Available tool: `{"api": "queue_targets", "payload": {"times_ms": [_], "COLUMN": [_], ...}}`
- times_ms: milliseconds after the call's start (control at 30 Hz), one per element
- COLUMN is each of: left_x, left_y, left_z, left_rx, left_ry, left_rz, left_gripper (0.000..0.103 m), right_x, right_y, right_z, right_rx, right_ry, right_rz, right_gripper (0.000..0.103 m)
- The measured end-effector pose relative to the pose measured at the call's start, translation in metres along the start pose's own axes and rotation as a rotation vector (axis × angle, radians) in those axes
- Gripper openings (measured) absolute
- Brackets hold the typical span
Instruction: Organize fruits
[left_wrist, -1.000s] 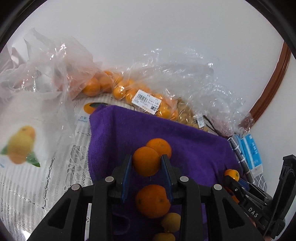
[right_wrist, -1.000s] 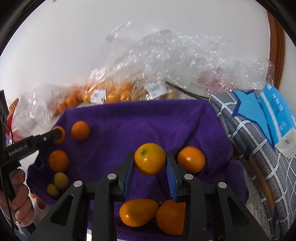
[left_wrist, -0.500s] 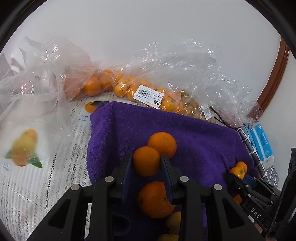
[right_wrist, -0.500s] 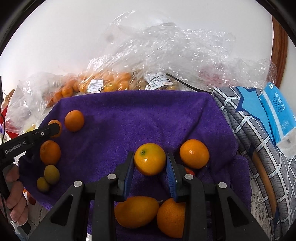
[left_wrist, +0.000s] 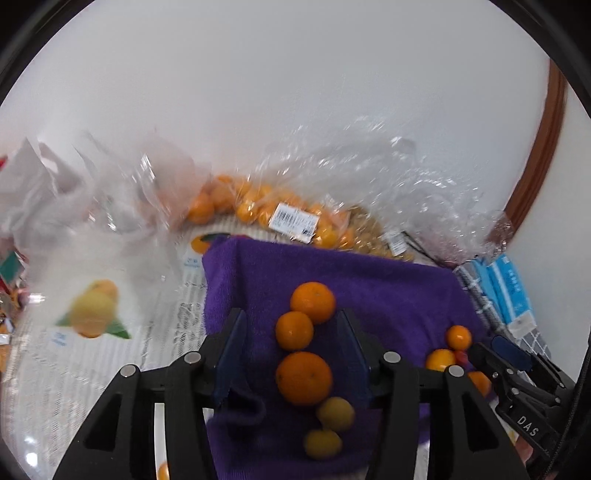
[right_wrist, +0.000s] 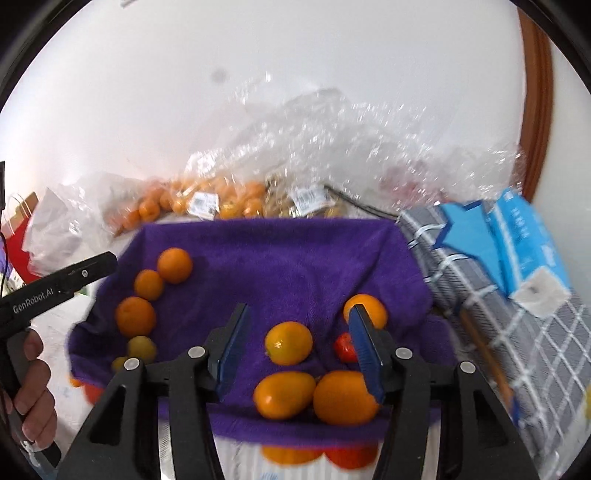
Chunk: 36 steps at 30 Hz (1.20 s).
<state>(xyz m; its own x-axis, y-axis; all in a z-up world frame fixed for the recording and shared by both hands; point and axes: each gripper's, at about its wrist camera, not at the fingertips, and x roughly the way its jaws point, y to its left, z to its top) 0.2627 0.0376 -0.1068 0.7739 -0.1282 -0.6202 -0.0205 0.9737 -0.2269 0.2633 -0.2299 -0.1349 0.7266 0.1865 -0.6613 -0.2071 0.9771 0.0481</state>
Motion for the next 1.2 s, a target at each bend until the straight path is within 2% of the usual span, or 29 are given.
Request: {"api": "queue_targets", "payload": {"times_ms": [67,167,233,333,433,567,867,1200], "left_x": [-0.022,-0.053,-0.073,-0.097,-0.122,-0.147,-0.203,-0.224], "left_y": [-0.007,-0.021,-0.029,-0.038,-0.049,-0.057,-0.07,-0.076], "left_z": [-0.005,-0.017,-0.028,-0.044,-0.065,-0.084,-0.108,-0.111], "left_rx": [0.012,0.061,0.079,0.11,0.145,0.156,0.157,0.167], "left_ry": [-0.015,-0.021,-0.012,-0.003,-0.005,-0.016,-0.074,-0.102], "left_rz": [-0.004,0.034,0.037,0.04,0.072,0.099,0.111,0.118], "left_gripper": [0.057,0.059,0.063,0.074,0.078,0.087,0.093,0.093], "right_x": [-0.028,-0.06,-0.08,-0.109,-0.142,-0.185,-0.234,-0.253], "right_y": [0.003,0.004,0.004,0.004,0.005,-0.001,-0.009,-0.014], "right_z": [0.001,-0.001,-0.006,-0.021,-0.041,-0.065,-0.092,-0.101], "right_rx": [0.01,0.032,0.038,0.035,0.019,0.038,0.082,0.103], "right_ry": [-0.018,-0.022,-0.015,-0.014,-0.033,-0.078,-0.07,-0.087], "right_rz": [-0.01,-0.019,-0.016,-0.073,-0.119,-0.133,-0.153,-0.151], "right_gripper": [0.055,0.055,0.055,0.057,0.08,0.094,0.097,0.097]}}
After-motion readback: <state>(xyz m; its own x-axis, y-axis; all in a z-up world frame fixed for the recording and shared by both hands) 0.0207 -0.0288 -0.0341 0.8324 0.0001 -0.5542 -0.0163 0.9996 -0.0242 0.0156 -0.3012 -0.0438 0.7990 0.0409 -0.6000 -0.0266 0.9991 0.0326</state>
